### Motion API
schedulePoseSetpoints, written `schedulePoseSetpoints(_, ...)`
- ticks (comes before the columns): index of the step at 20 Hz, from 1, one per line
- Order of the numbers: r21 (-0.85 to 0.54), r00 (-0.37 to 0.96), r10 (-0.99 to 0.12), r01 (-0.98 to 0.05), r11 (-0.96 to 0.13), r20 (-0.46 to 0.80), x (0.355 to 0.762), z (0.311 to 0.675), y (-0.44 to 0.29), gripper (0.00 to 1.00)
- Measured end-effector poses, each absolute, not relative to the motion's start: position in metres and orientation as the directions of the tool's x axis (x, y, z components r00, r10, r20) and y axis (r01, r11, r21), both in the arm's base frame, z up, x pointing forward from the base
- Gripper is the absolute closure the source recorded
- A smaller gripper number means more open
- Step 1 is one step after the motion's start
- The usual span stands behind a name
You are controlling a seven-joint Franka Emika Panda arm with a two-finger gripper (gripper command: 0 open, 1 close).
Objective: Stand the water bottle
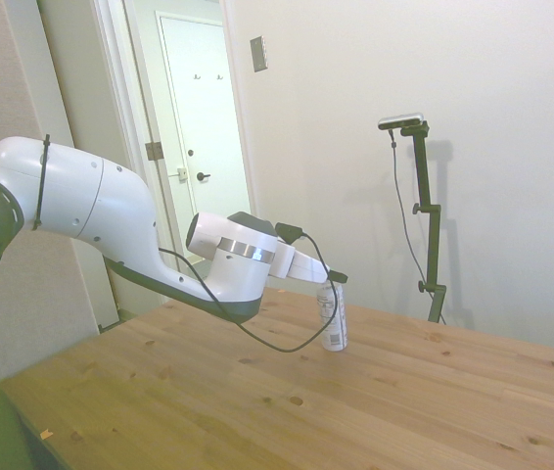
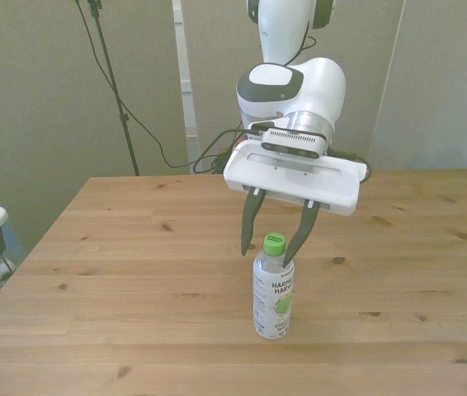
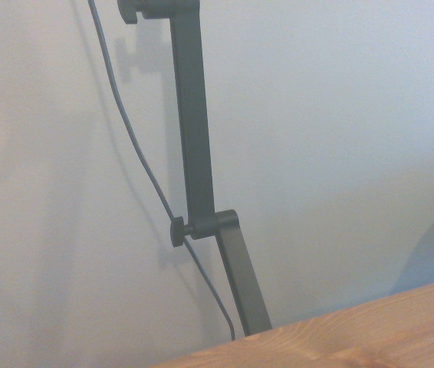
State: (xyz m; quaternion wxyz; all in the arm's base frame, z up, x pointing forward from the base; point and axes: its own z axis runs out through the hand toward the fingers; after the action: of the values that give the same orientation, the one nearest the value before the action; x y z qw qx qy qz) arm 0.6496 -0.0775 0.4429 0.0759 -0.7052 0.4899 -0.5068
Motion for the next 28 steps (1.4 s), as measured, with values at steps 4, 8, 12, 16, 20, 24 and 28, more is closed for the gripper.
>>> schedulePoseSetpoints(4, -0.620, 0.004, -0.779, -0.603, -0.502, 0.627, 0.639, 0.461, -0.075, 0.00)
schedulePoseSetpoints(8, -0.611, 0.056, -0.788, -0.599, -0.518, 0.614, 0.613, 0.490, -0.064, 0.00)
schedulePoseSetpoints(12, -0.569, 0.117, -0.796, -0.639, -0.518, 0.593, 0.575, 0.501, -0.055, 0.00)
schedulePoseSetpoints(16, -0.497, 0.194, -0.821, -0.714, -0.493, 0.537, 0.541, 0.507, -0.041, 0.00)
schedulePoseSetpoints(20, -0.394, 0.318, -0.836, -0.769, -0.503, 0.446, 0.511, 0.543, -0.028, 0.00)
schedulePoseSetpoints(24, -0.285, 0.446, -0.829, -0.791, -0.541, 0.337, 0.492, 0.588, -0.072, 0.00)
schedulePoseSetpoints(28, -0.222, 0.541, -0.805, -0.777, -0.589, 0.242, 0.492, 0.597, -0.081, 0.00)
